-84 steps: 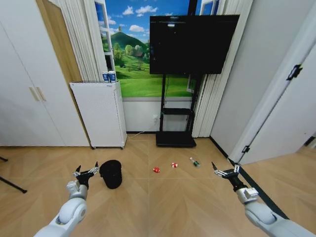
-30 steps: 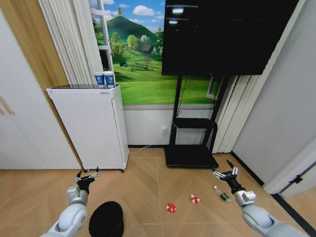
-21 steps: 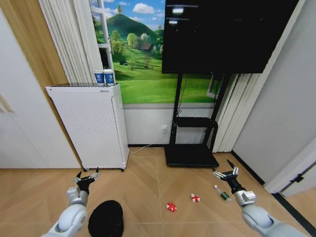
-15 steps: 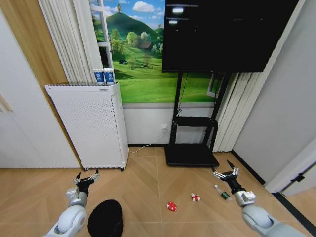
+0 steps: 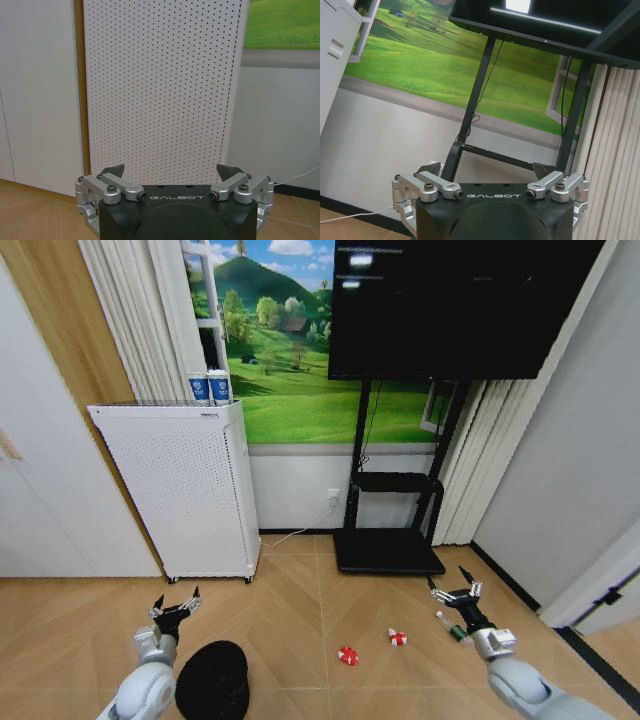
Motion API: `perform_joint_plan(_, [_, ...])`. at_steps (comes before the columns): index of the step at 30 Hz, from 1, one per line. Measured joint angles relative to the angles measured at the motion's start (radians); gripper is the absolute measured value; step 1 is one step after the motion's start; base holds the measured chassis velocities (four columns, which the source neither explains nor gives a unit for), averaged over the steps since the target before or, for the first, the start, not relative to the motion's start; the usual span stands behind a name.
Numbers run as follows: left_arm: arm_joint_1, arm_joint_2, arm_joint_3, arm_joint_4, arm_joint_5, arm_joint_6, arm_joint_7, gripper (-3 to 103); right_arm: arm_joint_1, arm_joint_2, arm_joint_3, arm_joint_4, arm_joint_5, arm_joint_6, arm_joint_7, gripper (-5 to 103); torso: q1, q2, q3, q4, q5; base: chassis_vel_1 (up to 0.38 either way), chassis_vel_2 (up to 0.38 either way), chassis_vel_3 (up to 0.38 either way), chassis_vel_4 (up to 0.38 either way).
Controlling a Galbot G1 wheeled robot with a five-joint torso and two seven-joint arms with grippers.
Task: Pick up the trash bin and place the garbage on the floor into it.
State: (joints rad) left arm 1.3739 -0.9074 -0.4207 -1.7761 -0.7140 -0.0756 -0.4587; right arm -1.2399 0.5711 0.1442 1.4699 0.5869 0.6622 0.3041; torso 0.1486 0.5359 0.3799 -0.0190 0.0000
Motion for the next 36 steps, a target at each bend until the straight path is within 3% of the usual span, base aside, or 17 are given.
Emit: perform_joint_plan(36, [0.085, -0.031, -0.025, -0.035, 0.022, -0.004, 0.000, 100, -0.007, 0.008, -0.008, -0.004, -0.002, 0.007, -0.002, 100, -0.056, -0.148, -0.092, 0.0000, 0.0000, 0.000, 0.000, 0.000, 0.000])
